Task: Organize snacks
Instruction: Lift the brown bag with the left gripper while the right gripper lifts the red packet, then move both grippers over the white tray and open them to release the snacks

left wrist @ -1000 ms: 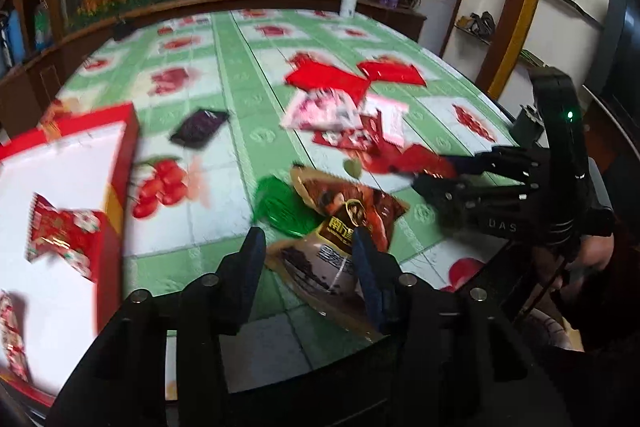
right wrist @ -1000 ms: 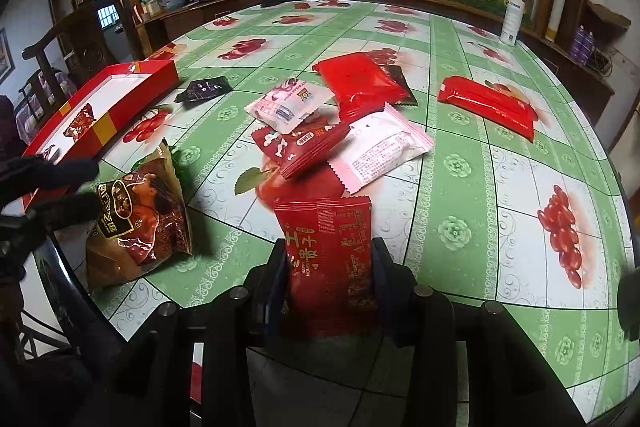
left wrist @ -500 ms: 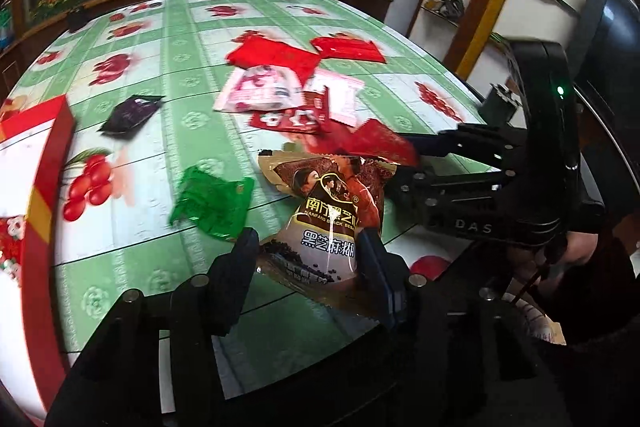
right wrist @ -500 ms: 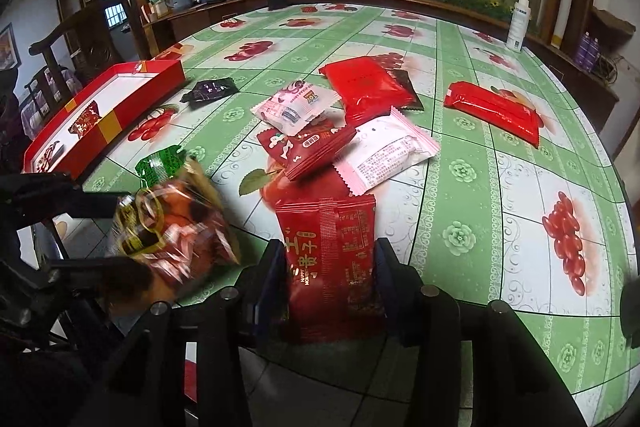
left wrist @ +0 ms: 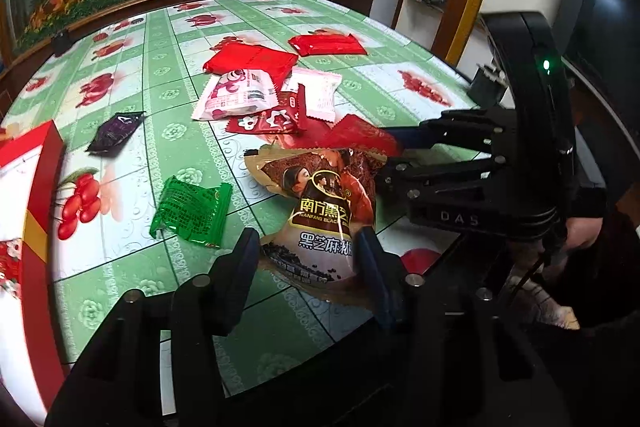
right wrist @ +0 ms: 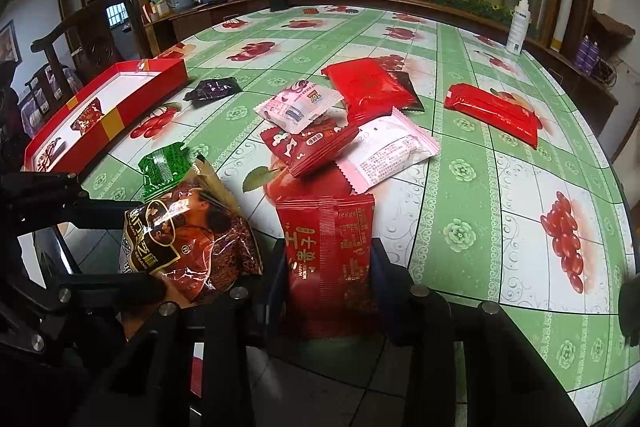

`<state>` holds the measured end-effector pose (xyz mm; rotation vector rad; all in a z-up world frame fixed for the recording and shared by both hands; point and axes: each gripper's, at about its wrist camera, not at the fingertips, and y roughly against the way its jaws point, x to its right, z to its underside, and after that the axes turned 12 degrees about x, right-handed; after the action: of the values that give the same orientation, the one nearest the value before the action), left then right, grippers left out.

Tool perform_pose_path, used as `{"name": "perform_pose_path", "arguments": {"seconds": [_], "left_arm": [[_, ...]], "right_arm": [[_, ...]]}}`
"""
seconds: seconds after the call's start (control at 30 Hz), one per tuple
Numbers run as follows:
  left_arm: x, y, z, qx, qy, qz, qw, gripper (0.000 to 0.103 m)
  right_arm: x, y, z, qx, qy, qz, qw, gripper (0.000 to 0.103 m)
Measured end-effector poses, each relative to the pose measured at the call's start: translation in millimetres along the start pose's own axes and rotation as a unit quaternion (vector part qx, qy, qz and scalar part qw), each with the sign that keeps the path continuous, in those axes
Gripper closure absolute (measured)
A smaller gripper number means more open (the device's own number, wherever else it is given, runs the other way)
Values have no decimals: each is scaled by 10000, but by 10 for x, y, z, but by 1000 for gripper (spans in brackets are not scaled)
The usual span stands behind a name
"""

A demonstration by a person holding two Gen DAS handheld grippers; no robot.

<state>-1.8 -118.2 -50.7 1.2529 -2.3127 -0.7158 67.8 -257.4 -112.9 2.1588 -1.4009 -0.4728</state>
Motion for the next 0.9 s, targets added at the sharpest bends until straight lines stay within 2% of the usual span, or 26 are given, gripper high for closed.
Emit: {"name": "perform_pose_path", "arguments": {"seconds": [0.07, 0.13, 0.2, 0.27, 0.3, 0.33, 0.43, 0.7, 0.9], "left_arm": [[41, -47, 11, -163, -157, 45, 9997, 26], [119, -114, 8, -251, -437, -27, 9987, 23], [134, -161, -15, -271, -484, -77, 9984, 23], [74, -178, -53, -209, -282, 51, 9994, 25], [38, -178, -67, -163, -207, 95, 9996, 28], [14, -179, -76, -142, -176, 80, 9997, 40], [-74, -199, -92, -110, 43, 110, 9999, 44], [-62, -90, -78, 99, 19, -30, 9999, 46], [-184, 134, -76, 315, 201, -312, 9988, 46]], "right_arm": [[-9, -2, 1, 20, 8, -25, 10000, 62], [-25, 0, 7, 43, 25, -28, 10000, 61], [-18, 3, 10, 53, 7, -46, 10000, 61], [-2, 8, 14, 56, -25, -88, 9999, 61], [1, 10, 15, 58, -26, -98, 9999, 61], [1, 11, 15, 60, -23, -104, 9999, 61], [-8, 6, 11, 60, -5, -118, 9999, 61], [-45, 15, 7, 77, 4, -135, 9999, 65], [-29, 13, -36, -39, -348, -410, 9985, 65]]}}
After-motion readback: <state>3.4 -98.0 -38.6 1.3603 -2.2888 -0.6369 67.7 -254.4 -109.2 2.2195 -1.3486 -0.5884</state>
